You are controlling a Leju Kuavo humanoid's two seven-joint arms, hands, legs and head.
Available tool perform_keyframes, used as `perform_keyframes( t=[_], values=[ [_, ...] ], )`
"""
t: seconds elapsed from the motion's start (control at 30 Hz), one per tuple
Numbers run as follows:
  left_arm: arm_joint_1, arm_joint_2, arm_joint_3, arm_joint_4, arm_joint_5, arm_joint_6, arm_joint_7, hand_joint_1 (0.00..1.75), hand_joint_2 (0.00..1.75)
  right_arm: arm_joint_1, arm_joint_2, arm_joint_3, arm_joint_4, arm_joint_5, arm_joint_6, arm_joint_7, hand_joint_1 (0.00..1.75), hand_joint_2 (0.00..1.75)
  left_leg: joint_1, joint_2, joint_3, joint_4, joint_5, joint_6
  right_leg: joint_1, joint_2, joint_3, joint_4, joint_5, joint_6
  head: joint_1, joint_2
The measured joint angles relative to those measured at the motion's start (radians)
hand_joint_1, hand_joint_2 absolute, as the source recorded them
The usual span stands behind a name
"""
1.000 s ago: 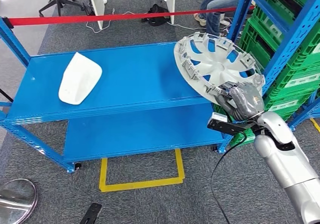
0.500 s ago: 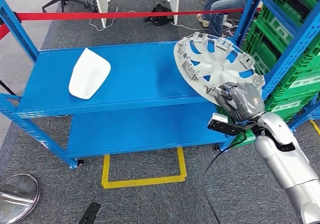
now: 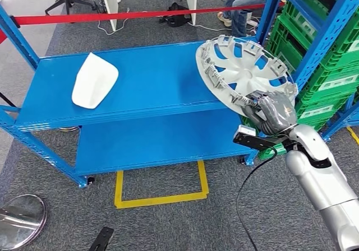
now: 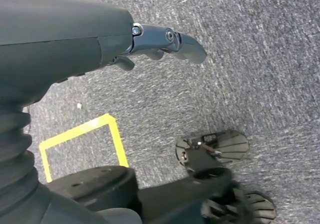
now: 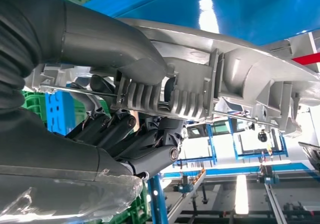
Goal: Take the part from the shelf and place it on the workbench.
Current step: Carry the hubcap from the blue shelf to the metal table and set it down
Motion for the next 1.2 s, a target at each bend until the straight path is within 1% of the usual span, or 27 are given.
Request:
perform_keyframes(
  t=[0.07,0.13,0.17,0.23,0.3,0.33,0.37,0.4,0.47,0.5,0.53,0.63,0.67,0.7,0.73,0.8,0.83,0.87,0.9,0.93,0.97,1.0,1.03,1.07,1.13,1.17,1.2],
  values=[
    [-0.001,0.000,0.000,0.000,0.001,0.000,0.000,0.00,1.75,-0.002,0.000,-0.001,0.000,0.000,0.000,0.000,1.75,1.75,-0.002,-0.002,0.016,-0.042,0.002,0.012,0.003,0.001,-0.007,-0.001,0.007,0.012,0.001,0.000],
    [0.000,0.000,0.000,0.000,0.002,-0.001,0.000,0.00,1.75,-0.003,0.000,-0.001,0.000,0.000,0.000,0.000,1.75,1.75,-0.002,-0.002,0.011,-0.047,0.007,0.029,0.000,0.001,-0.012,-0.003,0.010,0.023,0.001,0.000],
    [0.000,0.000,0.000,0.000,0.003,-0.001,0.000,0.00,1.75,-0.004,0.001,0.000,0.000,0.000,0.000,0.000,1.75,1.75,-0.001,-0.001,0.010,-0.049,0.011,0.037,-0.001,0.001,-0.018,0.008,0.000,0.027,0.002,0.000],
    [-0.002,0.000,0.000,0.000,0.003,-0.001,0.000,0.00,1.75,-0.006,0.001,0.000,0.000,0.000,0.001,-0.001,1.75,1.75,0.000,-0.001,0.007,-0.052,0.018,0.049,-0.001,0.000,-0.054,0.092,-0.055,0.033,0.005,0.000],
    [-0.002,0.000,0.000,0.000,0.003,-0.001,0.001,0.00,1.75,-0.007,0.002,0.000,0.001,0.000,0.001,-0.002,1.75,1.75,-0.001,-0.001,0.003,-0.052,0.022,0.055,-0.001,0.000,-0.109,0.231,-0.123,0.036,0.007,0.000],
    [-0.002,0.000,0.000,0.000,0.003,-0.001,0.001,0.00,1.75,-0.007,0.003,0.001,0.002,0.000,0.001,-0.002,1.75,1.75,-0.002,-0.001,0.001,-0.052,0.024,0.056,0.000,0.000,-0.124,0.275,-0.137,0.036,0.007,0.000],
    [-0.001,0.000,0.000,0.000,0.003,-0.001,0.001,0.00,1.75,-0.007,0.003,0.001,0.002,0.000,0.001,-0.002,1.75,1.75,-0.003,-0.001,0.000,-0.051,0.026,0.056,0.000,0.000,-0.122,0.285,-0.135,0.035,0.008,0.000],
    [-0.001,0.000,0.000,0.000,0.003,-0.001,0.001,0.00,1.75,-0.007,0.004,0.002,0.003,0.000,0.001,-0.002,1.75,1.75,-0.004,-0.001,-0.001,-0.051,0.027,0.056,0.000,0.000,-0.097,0.248,-0.114,0.033,0.007,0.000],
    [-0.001,0.000,0.000,0.000,0.003,-0.001,0.001,0.00,1.75,-0.008,0.004,0.001,0.003,0.000,0.001,-0.002,1.75,1.75,-0.005,-0.001,-0.002,-0.050,0.030,0.052,0.000,-0.001,-0.014,0.107,-0.060,0.029,0.007,0.000],
    [-0.002,0.000,0.000,0.000,0.003,-0.001,0.001,0.00,1.75,-0.009,0.004,0.001,0.003,0.000,0.001,-0.002,1.75,1.75,-0.007,-0.002,-0.005,-0.048,0.031,0.048,0.001,-0.002,0.019,0.048,-0.044,0.026,0.007,0.000],
    [-0.002,0.000,0.000,0.000,0.003,-0.001,0.001,0.00,1.75,-0.010,0.005,0.001,0.003,0.000,0.000,-0.002,1.75,1.75,-0.008,-0.002,-0.008,-0.046,0.034,0.042,0.003,-0.001,0.037,0.013,-0.038,0.024,0.006,0.000],
    [0.000,0.001,0.000,0.000,0.003,-0.001,0.001,0.00,1.75,-0.008,0.006,0.002,0.003,0.001,0.000,-0.002,1.75,1.75,-0.009,-0.002,-0.015,-0.048,0.042,0.025,0.004,0.001,0.035,0.000,-0.032,0.009,0.006,0.000],
    [0.000,0.001,0.000,0.000,0.003,-0.001,0.001,0.00,1.75,-0.008,0.006,0.002,0.003,0.001,0.001,-0.001,1.75,1.75,-0.008,-0.001,-0.018,-0.043,0.035,0.019,0.003,0.001,0.033,-0.001,-0.028,0.002,0.005,0.000],
    [0.000,0.002,0.000,0.000,0.003,-0.001,0.001,0.00,1.75,-0.008,0.006,0.001,0.003,0.001,0.001,-0.001,1.75,1.75,-0.008,-0.001,-0.028,-0.022,0.016,0.014,0.000,0.001,0.031,-0.004,-0.024,-0.004,0.004,0.000],
    [0.000,0.002,0.000,0.000,0.003,-0.001,0.001,0.00,1.75,-0.008,0.006,0.001,0.003,0.001,0.001,0.000,1.75,1.75,-0.006,0.000,-0.045,0.017,-0.012,0.008,-0.002,0.000,0.028,-0.005,-0.020,-0.010,0.003,0.000],
    [0.000,0.002,0.000,0.000,0.003,-0.001,0.001,0.00,1.75,-0.008,0.006,0.002,0.003,0.001,0.001,0.000,1.75,1.75,-0.003,0.000,-0.102,0.152,-0.086,-0.002,-0.002,-0.001,0.018,-0.005,-0.013,-0.015,0.002,0.000],
    [0.001,0.002,0.000,0.000,0.003,-0.001,0.001,0.00,1.75,-0.008,0.006,0.002,0.003,0.001,0.001,0.000,1.75,1.75,-0.002,0.000,-0.126,0.209,-0.109,-0.005,-0.002,-0.001,0.013,-0.005,-0.010,-0.015,0.002,0.000],
    [0.001,0.002,0.000,0.000,0.003,-0.001,0.001,0.00,1.75,-0.007,0.006,0.002,0.003,0.001,0.001,0.000,1.75,1.75,-0.001,0.000,-0.136,0.240,-0.115,-0.007,-0.002,-0.001,0.009,-0.005,-0.007,-0.013,0.002,0.000],
    [0.001,0.002,0.000,0.000,0.003,-0.001,0.001,0.00,1.75,-0.007,0.006,0.002,0.003,0.001,0.001,0.000,1.75,1.75,0.000,0.000,-0.125,0.227,-0.100,-0.007,-0.003,0.000,0.006,-0.005,-0.005,-0.011,0.002,0.000],
    [0.001,0.002,0.000,0.000,0.003,-0.001,0.001,0.00,1.75,-0.006,0.006,0.003,0.003,0.001,0.001,0.000,1.75,1.75,0.000,0.000,-0.097,0.180,-0.072,-0.007,-0.004,0.000,0.004,-0.005,-0.003,-0.009,0.002,0.000],
    [0.001,0.003,0.000,0.000,0.003,-0.001,0.001,0.00,1.75,-0.006,0.006,0.002,0.003,0.001,0.001,0.000,1.75,1.75,0.002,0.000,-0.055,0.109,-0.039,-0.006,-0.004,0.000,0.003,-0.005,0.000,-0.005,0.002,0.000],
    [0.000,0.003,0.000,0.000,0.003,-0.001,0.001,0.00,1.75,-0.007,0.006,0.002,0.003,0.001,0.001,0.000,1.75,1.75,0.002,-0.001,-0.017,0.040,-0.017,-0.004,-0.003,0.001,0.000,-0.003,0.001,-0.001,0.002,0.000],
    [-0.001,0.003,0.000,0.000,0.002,-0.001,0.001,0.00,1.75,-0.008,0.006,0.001,0.003,0.001,0.001,0.000,1.75,1.75,0.003,-0.001,0.009,-0.010,-0.005,0.000,-0.001,0.001,-0.003,-0.002,0.004,0.004,0.003,0.000],
    [-0.002,0.003,0.000,0.000,0.001,-0.001,0.001,0.00,1.75,-0.008,0.006,0.001,0.003,0.001,0.001,0.000,1.75,1.75,0.002,-0.002,0.023,-0.040,-0.001,0.005,0.001,0.002,-0.007,-0.002,0.007,0.010,0.003,0.000],
    [-0.001,0.003,0.000,0.000,-0.002,-0.001,0.001,0.00,1.75,-0.008,0.006,0.001,0.002,0.001,0.001,0.000,1.75,1.75,0.000,-0.003,0.019,-0.047,0.000,0.021,0.001,0.002,-0.012,-0.007,0.015,0.022,0.003,0.000],
    [-0.001,0.003,0.000,0.000,-0.002,-0.001,0.001,0.00,1.75,-0.008,0.006,0.001,0.002,0.001,0.001,0.000,1.75,1.75,0.000,-0.003,0.017,-0.049,0.004,0.029,-0.001,0.001,-0.015,-0.005,0.013,0.028,0.003,0.000],
    [-0.001,0.003,0.000,0.000,-0.003,-0.001,0.001,0.00,1.75,-0.007,0.006,0.001,0.002,0.001,0.001,0.000,1.75,1.75,0.001,-0.002,0.016,-0.051,0.007,0.037,-0.002,0.001,-0.023,0.010,0.000,0.032,0.005,0.000]
  ],
)
